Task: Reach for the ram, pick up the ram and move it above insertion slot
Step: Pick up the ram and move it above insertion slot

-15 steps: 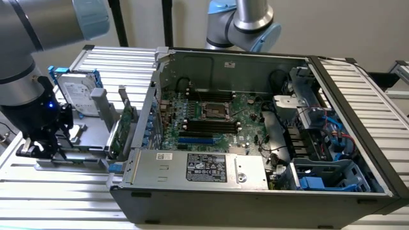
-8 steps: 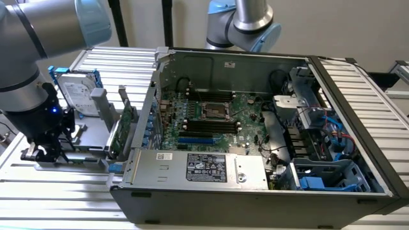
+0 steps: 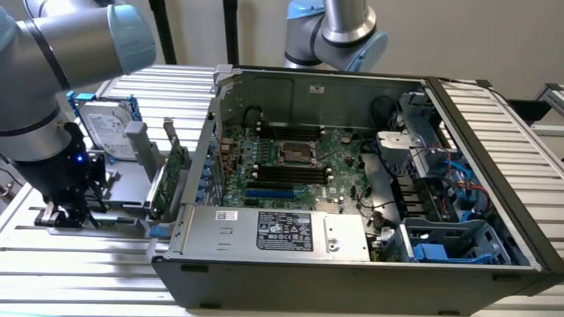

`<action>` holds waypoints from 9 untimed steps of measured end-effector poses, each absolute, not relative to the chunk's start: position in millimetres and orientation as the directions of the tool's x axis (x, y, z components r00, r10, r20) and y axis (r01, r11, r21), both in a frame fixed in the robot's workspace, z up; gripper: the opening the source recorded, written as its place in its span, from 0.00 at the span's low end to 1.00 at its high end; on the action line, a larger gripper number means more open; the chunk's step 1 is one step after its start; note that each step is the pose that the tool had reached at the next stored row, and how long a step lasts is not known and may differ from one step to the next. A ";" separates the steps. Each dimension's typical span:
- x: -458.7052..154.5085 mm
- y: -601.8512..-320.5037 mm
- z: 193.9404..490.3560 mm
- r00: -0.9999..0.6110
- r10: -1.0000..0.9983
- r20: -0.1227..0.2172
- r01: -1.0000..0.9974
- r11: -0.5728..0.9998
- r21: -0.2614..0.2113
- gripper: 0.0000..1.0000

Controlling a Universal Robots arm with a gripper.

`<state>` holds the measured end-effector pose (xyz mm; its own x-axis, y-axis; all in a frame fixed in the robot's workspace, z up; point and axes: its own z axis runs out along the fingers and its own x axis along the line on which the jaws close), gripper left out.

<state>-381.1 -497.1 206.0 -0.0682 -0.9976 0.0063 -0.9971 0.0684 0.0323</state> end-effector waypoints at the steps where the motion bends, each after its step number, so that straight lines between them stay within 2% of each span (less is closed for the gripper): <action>1: -381.1 -497.1 205.1 -0.068 -0.998 0.006 -0.997 0.068 0.032 0.36; 9: -381.2 -497.2 199.9 -0.064 -0.998 0.000 -0.997 0.063 0.033 0.36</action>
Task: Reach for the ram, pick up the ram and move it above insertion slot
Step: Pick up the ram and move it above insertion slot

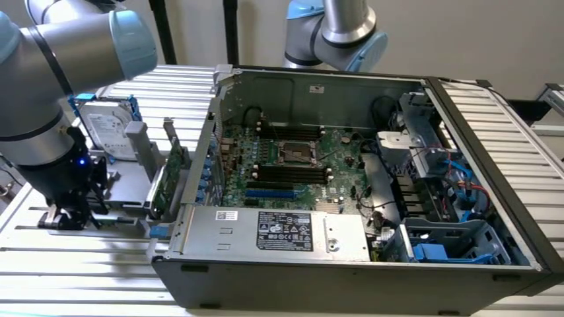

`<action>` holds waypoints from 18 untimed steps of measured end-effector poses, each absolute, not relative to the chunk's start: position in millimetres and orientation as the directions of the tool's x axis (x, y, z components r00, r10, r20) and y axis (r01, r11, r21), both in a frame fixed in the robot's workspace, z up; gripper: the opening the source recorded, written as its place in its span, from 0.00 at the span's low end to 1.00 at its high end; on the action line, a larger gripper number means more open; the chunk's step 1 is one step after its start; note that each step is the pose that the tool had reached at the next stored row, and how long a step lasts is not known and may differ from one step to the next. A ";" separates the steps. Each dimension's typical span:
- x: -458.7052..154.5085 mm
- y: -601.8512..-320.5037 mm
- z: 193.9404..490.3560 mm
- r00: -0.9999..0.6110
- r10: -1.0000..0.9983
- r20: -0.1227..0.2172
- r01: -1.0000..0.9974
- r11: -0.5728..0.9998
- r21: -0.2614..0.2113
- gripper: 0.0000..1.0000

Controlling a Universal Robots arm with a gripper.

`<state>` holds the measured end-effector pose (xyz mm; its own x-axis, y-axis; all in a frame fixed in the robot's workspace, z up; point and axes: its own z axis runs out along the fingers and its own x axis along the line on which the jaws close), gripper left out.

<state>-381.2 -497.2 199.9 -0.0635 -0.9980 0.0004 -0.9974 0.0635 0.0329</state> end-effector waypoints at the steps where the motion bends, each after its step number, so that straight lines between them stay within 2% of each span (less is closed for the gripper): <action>1: -381.2 -497.1 199.3 -0.063 -0.998 -0.001 -0.998 0.063 0.033 0.36; 13: -381.1 -497.1 196.6 -0.043 -0.999 -0.011 -0.999 0.042 0.033 0.34; 16: -381.1 -497.2 196.7 -0.039 -0.999 -0.011 -0.999 0.038 0.033 0.16; 18: -381.1 -497.2 196.6 -0.039 -0.999 -0.011 -0.999 0.038 0.033 0.13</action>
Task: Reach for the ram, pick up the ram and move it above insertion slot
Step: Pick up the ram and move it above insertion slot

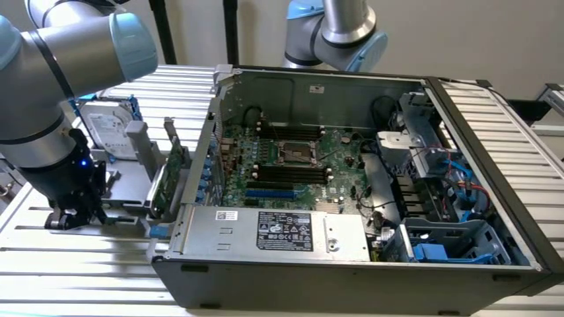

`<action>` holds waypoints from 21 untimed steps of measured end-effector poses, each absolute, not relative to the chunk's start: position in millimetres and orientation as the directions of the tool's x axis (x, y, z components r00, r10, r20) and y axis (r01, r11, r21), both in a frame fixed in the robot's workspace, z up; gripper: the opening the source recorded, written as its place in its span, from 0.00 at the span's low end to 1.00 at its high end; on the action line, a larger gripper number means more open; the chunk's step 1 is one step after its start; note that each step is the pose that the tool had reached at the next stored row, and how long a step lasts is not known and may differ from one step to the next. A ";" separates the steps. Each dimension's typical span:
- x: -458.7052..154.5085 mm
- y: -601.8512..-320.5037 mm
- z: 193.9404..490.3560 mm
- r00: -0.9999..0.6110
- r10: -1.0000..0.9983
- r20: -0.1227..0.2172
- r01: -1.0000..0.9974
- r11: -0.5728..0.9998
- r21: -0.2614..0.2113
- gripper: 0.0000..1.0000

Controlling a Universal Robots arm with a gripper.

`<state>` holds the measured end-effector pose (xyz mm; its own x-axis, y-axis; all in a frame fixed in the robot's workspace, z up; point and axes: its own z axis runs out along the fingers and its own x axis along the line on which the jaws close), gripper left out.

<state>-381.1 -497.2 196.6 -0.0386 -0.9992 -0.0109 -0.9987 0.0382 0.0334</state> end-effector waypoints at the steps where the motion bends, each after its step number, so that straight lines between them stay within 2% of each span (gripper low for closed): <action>1: -381.1 -497.1 196.6 -0.039 -0.999 -0.011 -0.999 0.038 0.033 0.13; 21: -381.1 -497.1 200.8 -0.040 -0.999 -0.011 -0.999 0.039 0.034 0.13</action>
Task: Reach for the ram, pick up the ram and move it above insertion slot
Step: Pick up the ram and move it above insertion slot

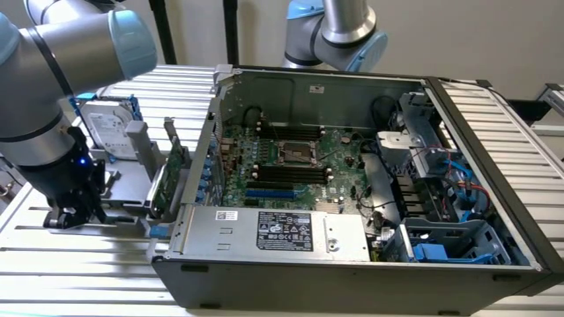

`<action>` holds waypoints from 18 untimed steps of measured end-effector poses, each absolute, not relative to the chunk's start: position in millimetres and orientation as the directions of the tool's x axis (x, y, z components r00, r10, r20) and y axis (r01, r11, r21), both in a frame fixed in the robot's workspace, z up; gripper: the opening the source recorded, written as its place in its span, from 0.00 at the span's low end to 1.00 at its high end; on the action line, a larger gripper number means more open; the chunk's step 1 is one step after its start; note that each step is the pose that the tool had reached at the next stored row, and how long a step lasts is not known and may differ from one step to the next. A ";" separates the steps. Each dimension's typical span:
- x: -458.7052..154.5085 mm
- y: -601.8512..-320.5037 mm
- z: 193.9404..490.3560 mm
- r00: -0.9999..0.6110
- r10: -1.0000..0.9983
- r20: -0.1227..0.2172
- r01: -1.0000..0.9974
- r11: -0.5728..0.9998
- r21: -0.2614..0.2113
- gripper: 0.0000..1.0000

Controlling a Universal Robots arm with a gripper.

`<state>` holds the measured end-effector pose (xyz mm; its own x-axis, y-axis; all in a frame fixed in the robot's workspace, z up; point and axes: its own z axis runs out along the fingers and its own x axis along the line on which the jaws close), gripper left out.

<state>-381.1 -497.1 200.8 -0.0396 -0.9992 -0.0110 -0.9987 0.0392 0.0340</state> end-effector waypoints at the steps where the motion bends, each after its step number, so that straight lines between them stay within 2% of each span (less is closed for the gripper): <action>1: -381.1 -497.1 201.6 -0.040 -0.999 -0.011 -0.999 0.039 0.034 0.13; 12: -381.1 -497.1 220.2 -0.040 -0.999 -0.011 -0.999 0.039 0.034 0.13; 18: -380.6 -497.1 243.5 -0.040 -0.999 -0.011 -0.999 0.039 0.035 0.13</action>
